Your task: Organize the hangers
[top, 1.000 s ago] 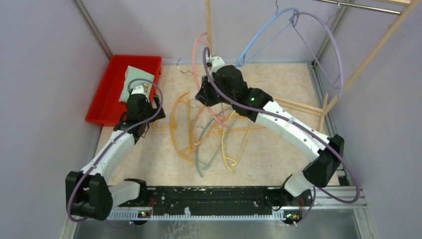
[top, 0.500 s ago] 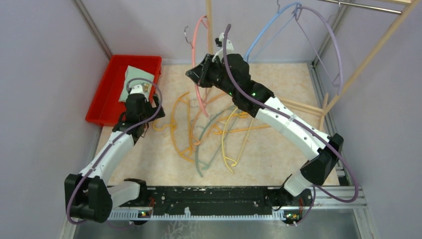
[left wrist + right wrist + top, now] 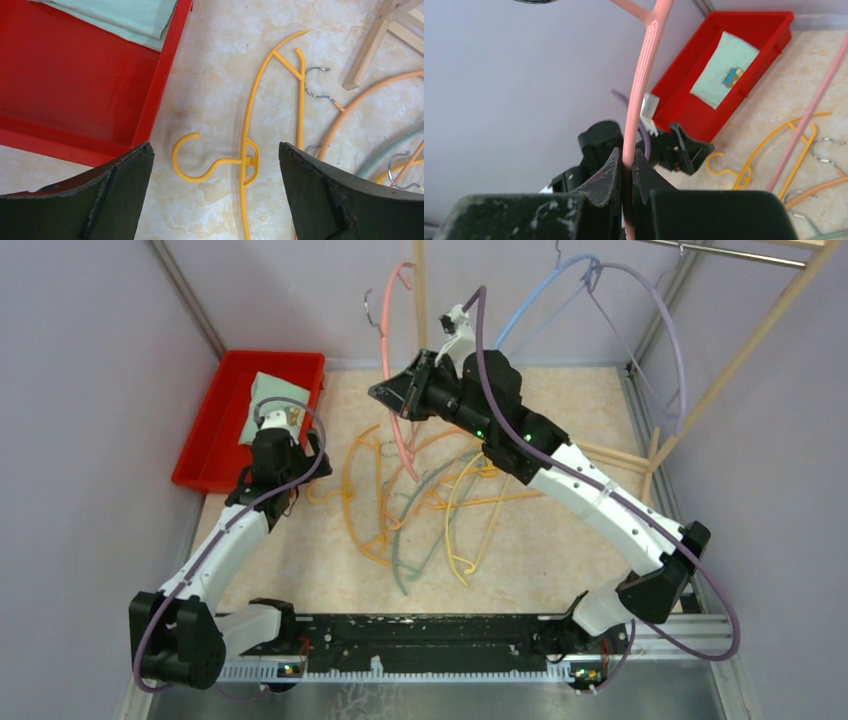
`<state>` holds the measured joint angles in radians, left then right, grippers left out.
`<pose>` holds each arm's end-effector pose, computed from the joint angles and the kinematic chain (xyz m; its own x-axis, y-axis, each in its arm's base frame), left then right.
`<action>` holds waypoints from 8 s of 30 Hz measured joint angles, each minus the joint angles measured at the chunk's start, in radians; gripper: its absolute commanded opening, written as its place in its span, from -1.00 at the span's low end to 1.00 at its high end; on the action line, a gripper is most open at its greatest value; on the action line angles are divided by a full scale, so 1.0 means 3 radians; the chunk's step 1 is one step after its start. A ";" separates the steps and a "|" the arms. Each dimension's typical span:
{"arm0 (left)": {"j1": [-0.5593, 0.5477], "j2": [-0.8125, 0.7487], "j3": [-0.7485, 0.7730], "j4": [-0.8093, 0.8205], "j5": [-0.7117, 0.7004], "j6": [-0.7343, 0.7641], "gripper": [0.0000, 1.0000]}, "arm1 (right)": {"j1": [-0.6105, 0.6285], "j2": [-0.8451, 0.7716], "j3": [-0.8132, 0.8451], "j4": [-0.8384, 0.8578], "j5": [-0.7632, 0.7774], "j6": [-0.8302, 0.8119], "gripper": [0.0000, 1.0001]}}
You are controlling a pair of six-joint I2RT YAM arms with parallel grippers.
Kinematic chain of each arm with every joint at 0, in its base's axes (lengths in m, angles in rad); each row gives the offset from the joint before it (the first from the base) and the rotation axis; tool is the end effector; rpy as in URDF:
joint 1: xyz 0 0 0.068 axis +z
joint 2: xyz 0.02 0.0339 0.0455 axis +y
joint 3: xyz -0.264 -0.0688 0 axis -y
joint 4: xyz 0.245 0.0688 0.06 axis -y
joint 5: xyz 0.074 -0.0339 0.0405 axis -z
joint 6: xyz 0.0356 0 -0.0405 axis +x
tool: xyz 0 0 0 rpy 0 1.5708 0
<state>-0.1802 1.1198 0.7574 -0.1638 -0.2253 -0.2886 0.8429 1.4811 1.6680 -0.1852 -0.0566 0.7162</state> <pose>0.2467 -0.0369 0.2658 -0.4693 -0.1965 -0.8609 -0.1553 0.9781 -0.1385 0.2217 0.2518 0.4811 -0.5132 0.4093 -0.7544 -0.5914 0.4683 0.6564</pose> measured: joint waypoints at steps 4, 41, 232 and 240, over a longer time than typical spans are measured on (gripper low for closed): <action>0.0000 0.0065 -0.0019 0.0014 0.0051 -0.0018 0.99 | 0.0069 -0.0206 -0.0219 -0.0017 -0.0130 0.0000 -1.00; 0.0000 0.0093 -0.0098 0.0086 0.0076 0.0173 0.99 | -0.0796 0.0585 0.0760 0.0292 0.0830 0.0005 -1.00; 0.0027 0.0593 -0.0065 0.0170 0.0259 -0.0097 0.99 | 0.0022 -0.0205 -0.0403 -0.2000 0.0211 -0.0988 -1.00; 0.0027 0.0364 -0.0112 0.0168 0.0257 -0.0088 0.99 | 0.0019 -0.0099 0.0046 -0.1761 0.0724 -0.0787 -1.00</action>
<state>-0.1722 1.2289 0.7238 -0.1135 -0.1482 -0.3149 0.8486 1.4513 1.6817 -0.7136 0.1604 0.4801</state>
